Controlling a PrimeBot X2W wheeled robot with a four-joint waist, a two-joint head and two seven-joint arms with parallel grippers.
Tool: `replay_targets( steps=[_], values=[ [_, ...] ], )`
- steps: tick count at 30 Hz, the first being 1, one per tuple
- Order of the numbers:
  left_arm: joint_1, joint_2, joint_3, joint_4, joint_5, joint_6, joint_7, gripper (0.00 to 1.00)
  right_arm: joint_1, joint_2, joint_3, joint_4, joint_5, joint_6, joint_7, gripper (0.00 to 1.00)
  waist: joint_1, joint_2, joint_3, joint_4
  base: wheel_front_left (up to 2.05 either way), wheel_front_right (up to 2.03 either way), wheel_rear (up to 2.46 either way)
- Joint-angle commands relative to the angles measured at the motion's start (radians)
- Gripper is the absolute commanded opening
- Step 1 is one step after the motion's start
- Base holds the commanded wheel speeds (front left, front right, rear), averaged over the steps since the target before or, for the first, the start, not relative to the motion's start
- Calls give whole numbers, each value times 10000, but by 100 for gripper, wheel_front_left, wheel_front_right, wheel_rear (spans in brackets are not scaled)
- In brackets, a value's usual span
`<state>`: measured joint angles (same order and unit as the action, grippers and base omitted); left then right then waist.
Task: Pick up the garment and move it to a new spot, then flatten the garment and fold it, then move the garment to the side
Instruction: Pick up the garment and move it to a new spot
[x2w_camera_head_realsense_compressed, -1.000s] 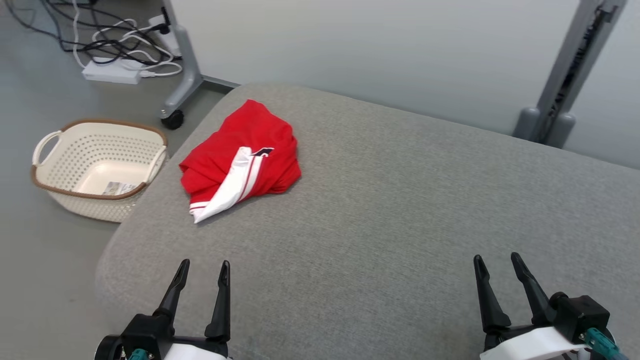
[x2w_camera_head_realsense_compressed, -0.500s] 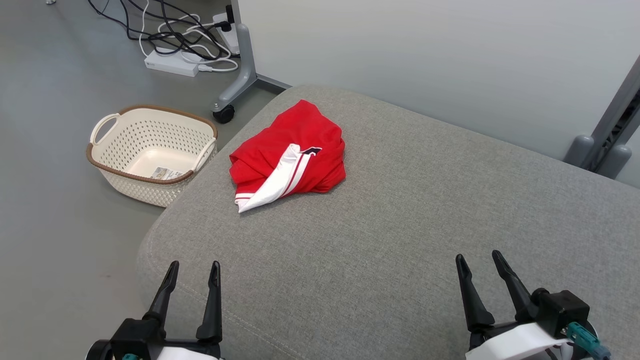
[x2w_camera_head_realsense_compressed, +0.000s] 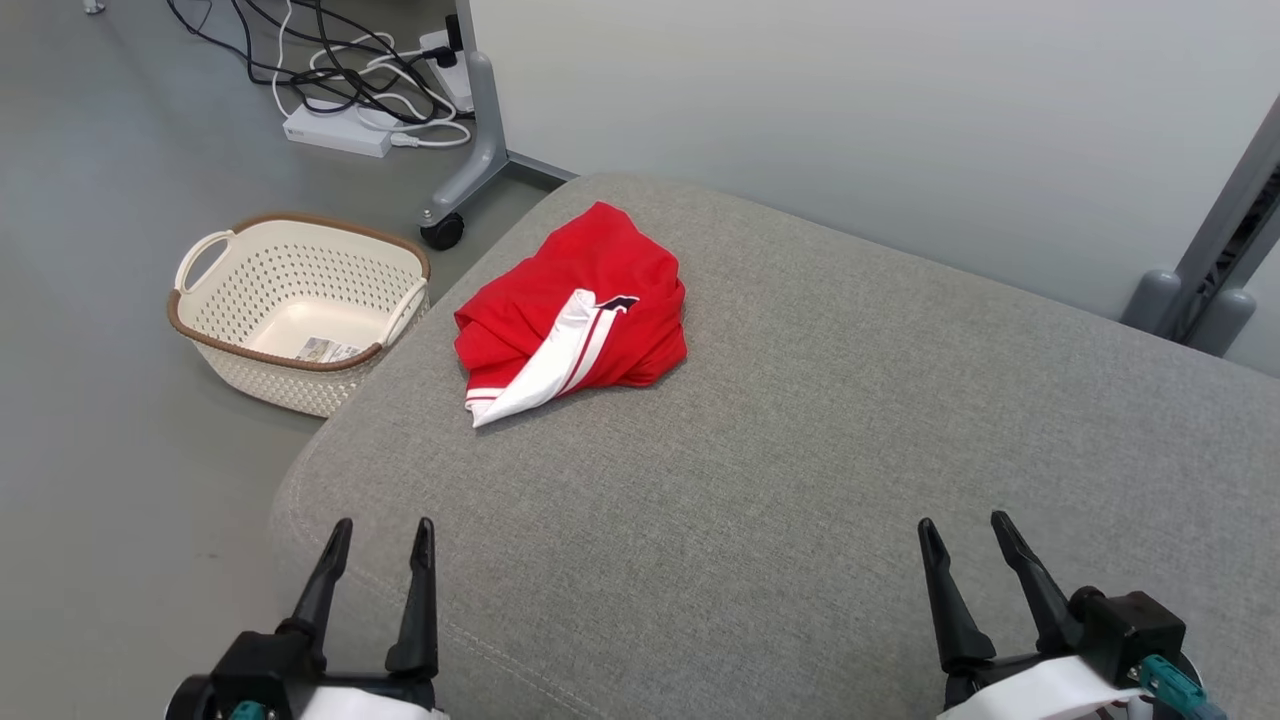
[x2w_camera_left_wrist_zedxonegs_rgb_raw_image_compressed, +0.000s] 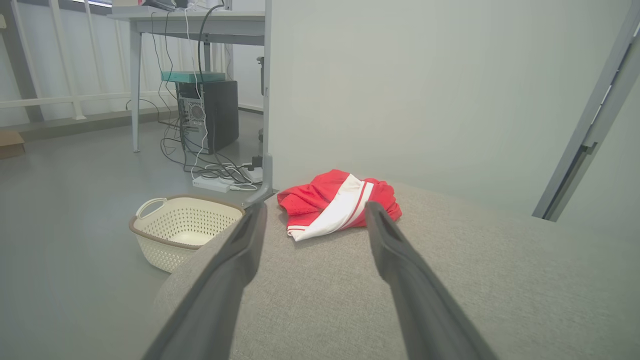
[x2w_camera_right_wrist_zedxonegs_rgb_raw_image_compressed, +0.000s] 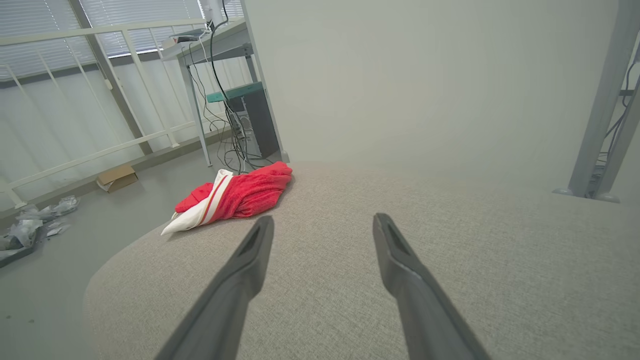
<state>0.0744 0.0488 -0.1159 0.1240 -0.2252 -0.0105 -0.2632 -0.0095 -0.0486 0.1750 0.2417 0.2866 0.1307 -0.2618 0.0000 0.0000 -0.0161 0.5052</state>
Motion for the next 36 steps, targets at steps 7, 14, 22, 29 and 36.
replay_targets(
  steps=[7, 14, 22, 29, 36],
  values=[
    [-1592, 31, 957, -448, 56, -507, -15, 100, -462, -348, 156, -268, -331, 2, -49, 100, 0, 0, 1280, -827, 0, 0, 0],
    [-4072, 862, 1780, 1070, -583, -1109, 218, 100, -1187, -754, 455, -442, -402, 2, -49, 100, 0, 0, 2540, -1881, 0, 0, 0],
    [-7363, 2506, 888, 3560, -3080, -1197, 3232, 100, -1783, -895, 511, -599, -390, 2, -49, 100, 0, 0, 3642, -2982, 0, 0, 0],
    [-9106, 3076, 930, 5751, -4201, -1155, 5577, 100, -2101, -912, 866, -647, -385, 2, -49, 100, 0, 0, 4199, -3710, 0, 0, 0],
    [-10312, 3502, 503, 7740, -4203, -985, 7846, 100, -2327, -878, 1068, -630, -327, 2, -49, 100, 0, 0, 4550, -4282, 0, 0, 0]
  ],
)
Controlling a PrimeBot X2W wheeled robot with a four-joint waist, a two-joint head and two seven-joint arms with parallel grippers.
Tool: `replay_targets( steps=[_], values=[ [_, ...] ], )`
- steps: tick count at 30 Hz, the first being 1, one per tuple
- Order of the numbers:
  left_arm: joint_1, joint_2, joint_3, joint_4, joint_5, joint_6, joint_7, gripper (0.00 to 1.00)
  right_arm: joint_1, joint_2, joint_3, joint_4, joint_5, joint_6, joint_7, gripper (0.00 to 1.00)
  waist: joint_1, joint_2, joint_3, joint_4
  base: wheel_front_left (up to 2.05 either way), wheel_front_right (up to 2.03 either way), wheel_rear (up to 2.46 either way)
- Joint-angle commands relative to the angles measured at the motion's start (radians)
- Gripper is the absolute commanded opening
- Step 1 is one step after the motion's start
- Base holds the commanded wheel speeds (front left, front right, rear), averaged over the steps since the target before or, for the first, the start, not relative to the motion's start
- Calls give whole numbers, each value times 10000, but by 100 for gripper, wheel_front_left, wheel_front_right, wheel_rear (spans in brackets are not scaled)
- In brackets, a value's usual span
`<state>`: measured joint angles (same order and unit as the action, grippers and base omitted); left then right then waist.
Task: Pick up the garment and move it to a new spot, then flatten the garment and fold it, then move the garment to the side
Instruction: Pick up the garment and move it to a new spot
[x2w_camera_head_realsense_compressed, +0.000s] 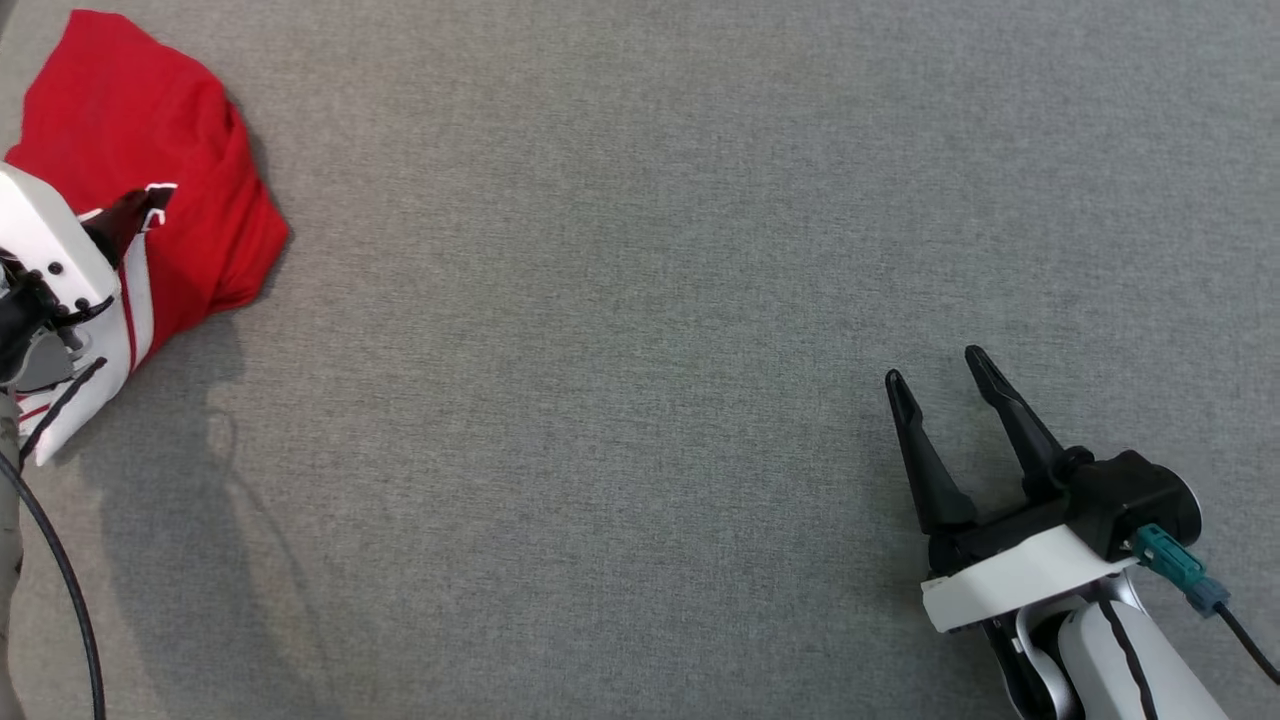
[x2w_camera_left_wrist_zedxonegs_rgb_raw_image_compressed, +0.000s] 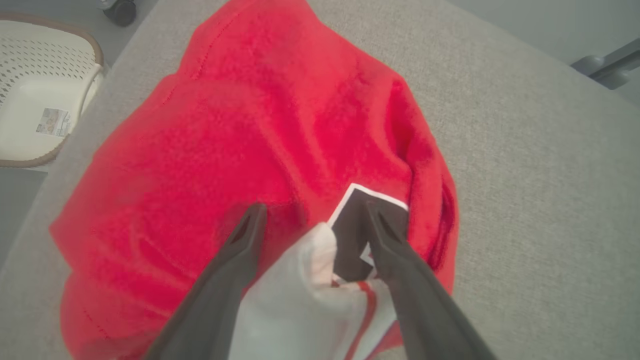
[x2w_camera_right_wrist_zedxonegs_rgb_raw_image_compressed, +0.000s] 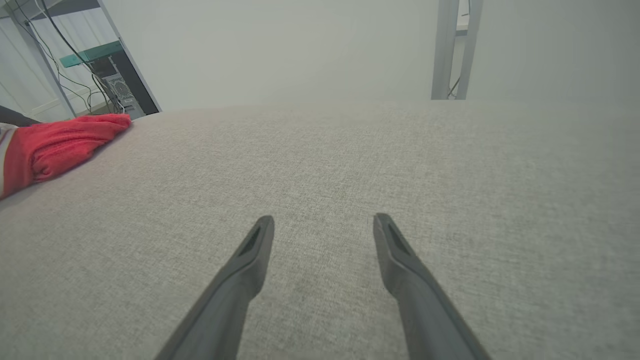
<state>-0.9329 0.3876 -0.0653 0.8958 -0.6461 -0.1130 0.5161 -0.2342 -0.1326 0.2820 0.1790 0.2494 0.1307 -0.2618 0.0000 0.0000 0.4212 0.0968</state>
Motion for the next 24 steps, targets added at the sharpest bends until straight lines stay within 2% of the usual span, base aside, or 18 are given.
replay_targets(
  steps=[1, 7, 13, 14, 15, 24],
  values=[
    [-325, 137, -50, 203, 14, 82, 270, 100, -81, -32, -11, -3, 58, 2, -49, 100, 0, 0, 197, -232, 0, 0, 0],
    [-702, 203, -346, 877, 194, 309, 1002, 100, -104, -31, -28, 3, 54, 2, -49, 100, 0, 0, 282, -311, 0, 0, 0],
    [-868, 143, -459, 1172, 249, 433, 932, 100, -181, -21, 12, 98, 20, 2, -49, 100, 0, 0, 328, -284, 0, 0, 0],
    [-913, 128, -492, 1256, 220, 389, 953, 34, -217, -29, 21, 111, 25, 2, -49, 100, 0, 0, 356, -271, 0, 0, 0],
    [-941, 121, -505, 1292, 211, 374, 938, 0, -235, -35, 23, 117, 32, 2, -49, 100, 0, 0, 370, -262, 0, 0, 0],
    [-1088, 157, -475, 1304, 109, 243, 229, 0, -312, -55, 43, 228, 87, 2, -49, 100, 0, 0, 294, -176, 0, 0, 0]
  ],
)
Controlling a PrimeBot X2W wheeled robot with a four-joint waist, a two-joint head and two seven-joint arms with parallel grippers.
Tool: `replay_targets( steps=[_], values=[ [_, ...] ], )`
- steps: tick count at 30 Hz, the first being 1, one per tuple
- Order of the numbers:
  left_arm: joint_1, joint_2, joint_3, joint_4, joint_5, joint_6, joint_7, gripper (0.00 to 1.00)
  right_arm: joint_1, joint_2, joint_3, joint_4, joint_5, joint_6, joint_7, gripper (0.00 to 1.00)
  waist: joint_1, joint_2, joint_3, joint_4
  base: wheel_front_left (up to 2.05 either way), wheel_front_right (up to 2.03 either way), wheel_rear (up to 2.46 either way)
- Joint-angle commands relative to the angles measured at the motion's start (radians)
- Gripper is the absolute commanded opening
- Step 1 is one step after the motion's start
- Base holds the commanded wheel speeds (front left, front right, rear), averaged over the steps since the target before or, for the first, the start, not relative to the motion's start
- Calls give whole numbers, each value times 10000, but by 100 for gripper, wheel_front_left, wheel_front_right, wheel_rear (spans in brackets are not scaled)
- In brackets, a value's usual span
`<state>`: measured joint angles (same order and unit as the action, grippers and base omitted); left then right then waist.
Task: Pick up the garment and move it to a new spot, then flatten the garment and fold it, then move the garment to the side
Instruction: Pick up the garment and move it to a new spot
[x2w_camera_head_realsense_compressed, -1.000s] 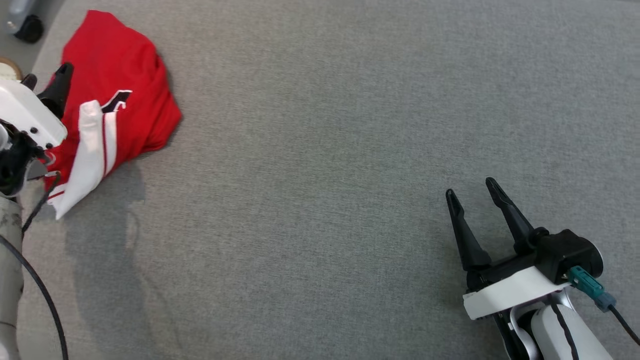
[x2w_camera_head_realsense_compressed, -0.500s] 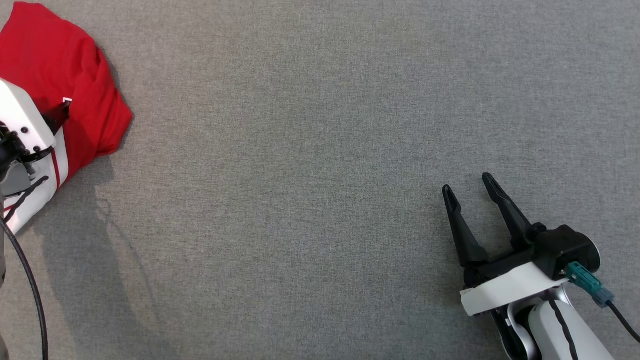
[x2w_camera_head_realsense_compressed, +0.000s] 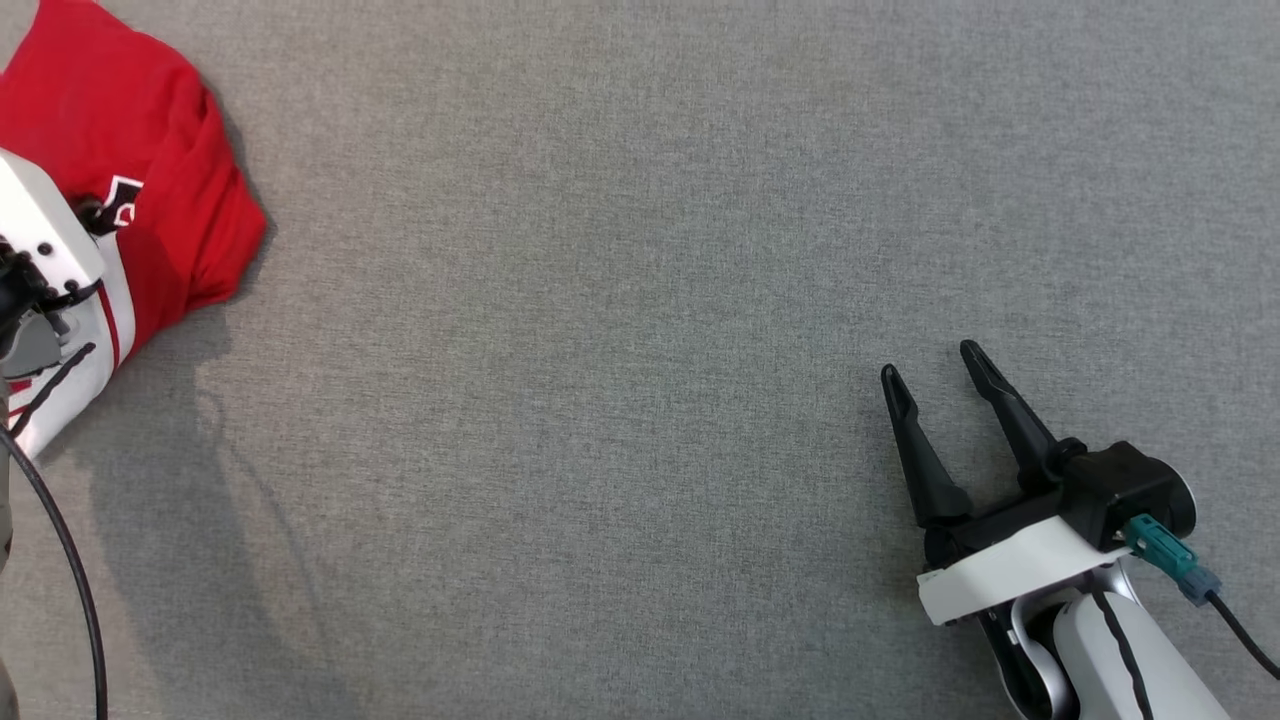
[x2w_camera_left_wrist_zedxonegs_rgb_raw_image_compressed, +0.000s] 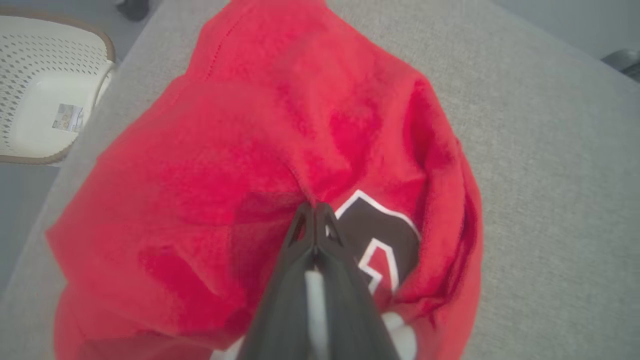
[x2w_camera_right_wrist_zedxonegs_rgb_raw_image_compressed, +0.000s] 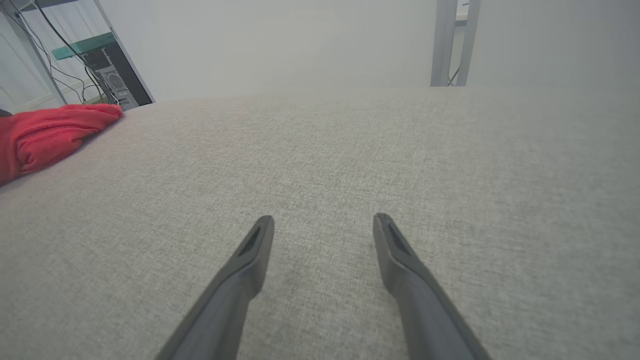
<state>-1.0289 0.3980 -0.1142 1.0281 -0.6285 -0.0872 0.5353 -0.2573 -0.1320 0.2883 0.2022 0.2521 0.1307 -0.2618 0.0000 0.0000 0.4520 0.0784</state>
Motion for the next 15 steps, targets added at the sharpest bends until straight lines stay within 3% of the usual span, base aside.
replay_targets(
  steps=[1, 8, 15],
  values=[
    [-143, 73, 14, -38, -50, -73, -307, 0, -50, -33, 0, 35, 64, 2, -49, 100, 0, 0, -133, 27, 0, 0, 0],
    [-44, 30, 267, -88, -277, -205, -1577, 0, 156, 77, 9, 151, 104, 2, -49, 100, 0, 0, -742, 96, 0, 0, 0],
    [170, -93, 293, -471, -442, -401, -3655, 0, 437, 248, -10, 318, 131, 2, -49, 100, 0, 0, -1739, 197, 0, 0, 0]
  ],
)
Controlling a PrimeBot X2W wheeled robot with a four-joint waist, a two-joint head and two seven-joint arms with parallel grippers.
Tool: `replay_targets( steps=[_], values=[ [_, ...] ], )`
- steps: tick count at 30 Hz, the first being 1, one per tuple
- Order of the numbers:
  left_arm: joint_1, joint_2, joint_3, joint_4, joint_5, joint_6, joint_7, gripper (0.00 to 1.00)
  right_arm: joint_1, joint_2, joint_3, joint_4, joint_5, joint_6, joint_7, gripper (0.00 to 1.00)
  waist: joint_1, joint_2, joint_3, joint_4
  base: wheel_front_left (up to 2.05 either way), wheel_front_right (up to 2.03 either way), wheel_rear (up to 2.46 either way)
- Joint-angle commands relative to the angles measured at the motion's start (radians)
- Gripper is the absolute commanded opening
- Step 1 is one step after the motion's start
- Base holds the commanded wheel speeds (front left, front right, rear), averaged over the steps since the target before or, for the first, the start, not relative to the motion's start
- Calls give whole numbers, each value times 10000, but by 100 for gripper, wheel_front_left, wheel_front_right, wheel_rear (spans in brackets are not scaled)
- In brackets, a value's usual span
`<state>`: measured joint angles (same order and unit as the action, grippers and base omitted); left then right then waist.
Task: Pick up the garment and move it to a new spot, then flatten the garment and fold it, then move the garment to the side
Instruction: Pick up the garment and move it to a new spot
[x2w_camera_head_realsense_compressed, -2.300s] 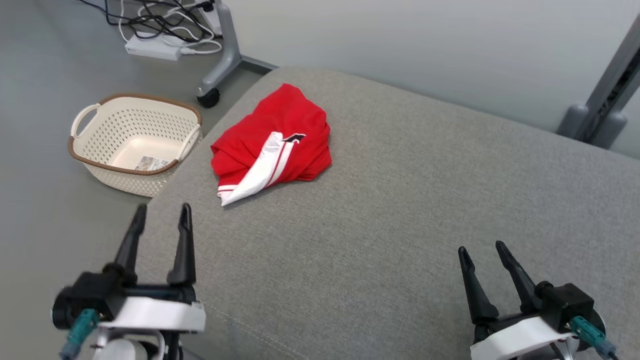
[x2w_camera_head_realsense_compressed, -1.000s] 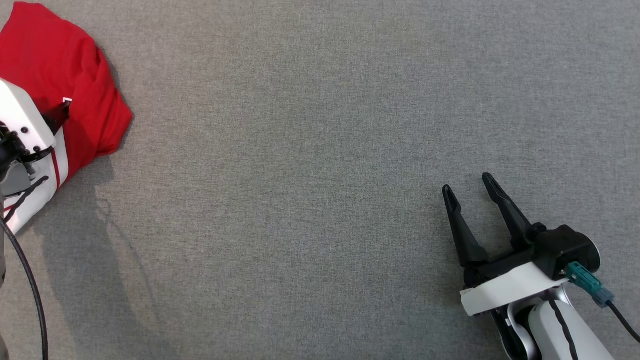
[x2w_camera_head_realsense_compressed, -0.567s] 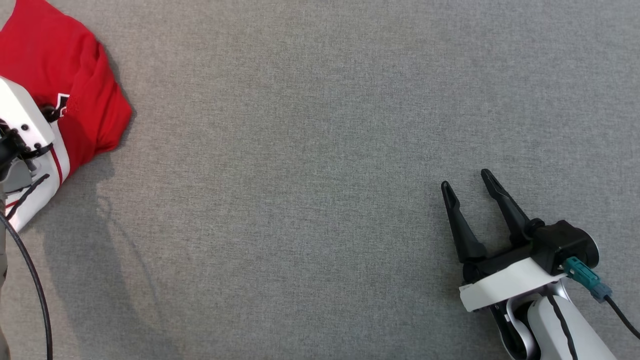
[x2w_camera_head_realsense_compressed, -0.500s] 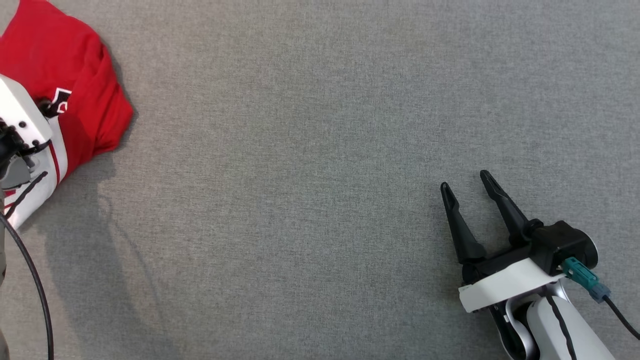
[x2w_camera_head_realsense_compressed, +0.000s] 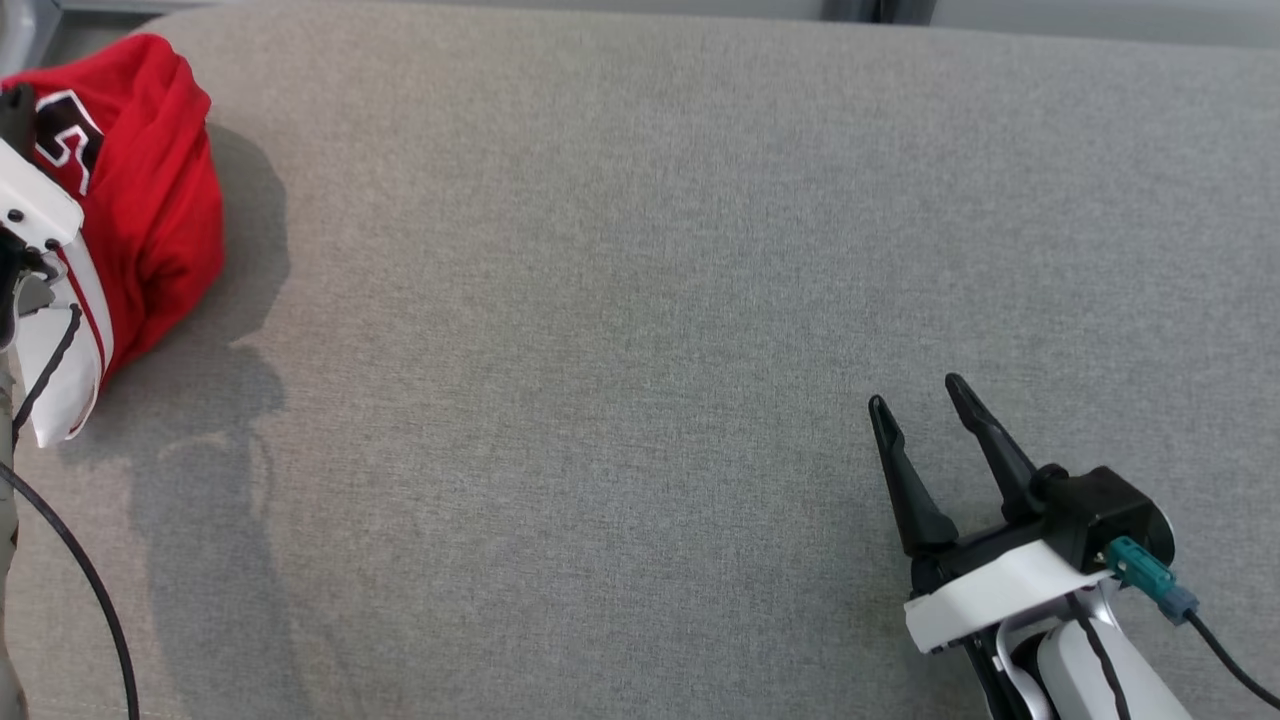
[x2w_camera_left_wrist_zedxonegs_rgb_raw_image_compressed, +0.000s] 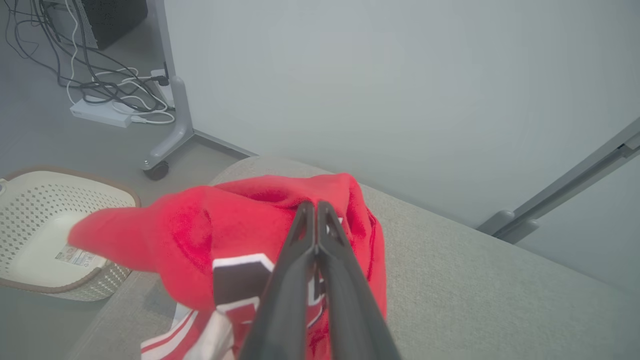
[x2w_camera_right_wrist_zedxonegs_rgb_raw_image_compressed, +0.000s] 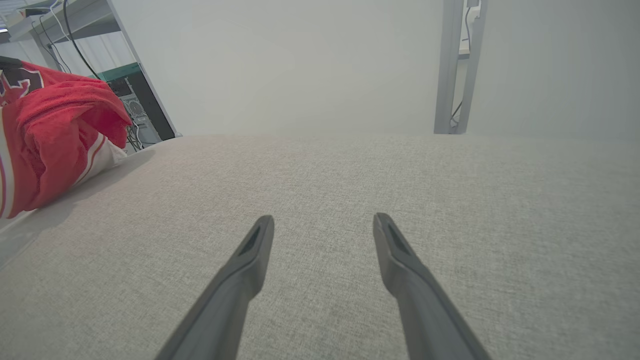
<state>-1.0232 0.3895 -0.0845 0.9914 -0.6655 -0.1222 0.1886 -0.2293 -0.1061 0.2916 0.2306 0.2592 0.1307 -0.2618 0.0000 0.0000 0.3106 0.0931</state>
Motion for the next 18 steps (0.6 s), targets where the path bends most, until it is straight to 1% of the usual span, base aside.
replay_targets(
  steps=[1, 5, 7, 9, 14, 18],
  values=[
    [114, -8, -4, -104, -72, -51, -188, 0, 158, -11, -42, 35, 60, 2, -49, 100, 0, 0, -325, 50, 0, 0, 0],
    [165, -109, -69, -615, -351, -87, -1081, 0, 332, 104, -25, 125, 64, 2, -49, 100, 0, 0, -789, 75, 0, 0, 0],
    [268, -186, -278, -1101, -538, -89, -1428, 0, 436, 147, -10, 163, 68, 2, -49, 100, 0, 0, -1010, 76, 0, 0, 0],
    [374, -148, -479, -1601, -744, -80, -1735, 0, 544, 190, -14, 178, 77, 2, -49, 100, 0, 0, -1226, 64, 0, 0, 0],
    [591, -180, -1011, -2930, -1364, -84, -2274, 0, 757, 259, -90, 189, 90, 2, -49, 100, 0, 0, -1715, -44, 0, 0, 0],
    [810, -229, -1482, -3931, -1789, -85, -2418, 0, 862, 322, -201, 130, 63, 2, -49, 100, 0, 0, -2017, -207, 0, 0, 0]
  ],
)
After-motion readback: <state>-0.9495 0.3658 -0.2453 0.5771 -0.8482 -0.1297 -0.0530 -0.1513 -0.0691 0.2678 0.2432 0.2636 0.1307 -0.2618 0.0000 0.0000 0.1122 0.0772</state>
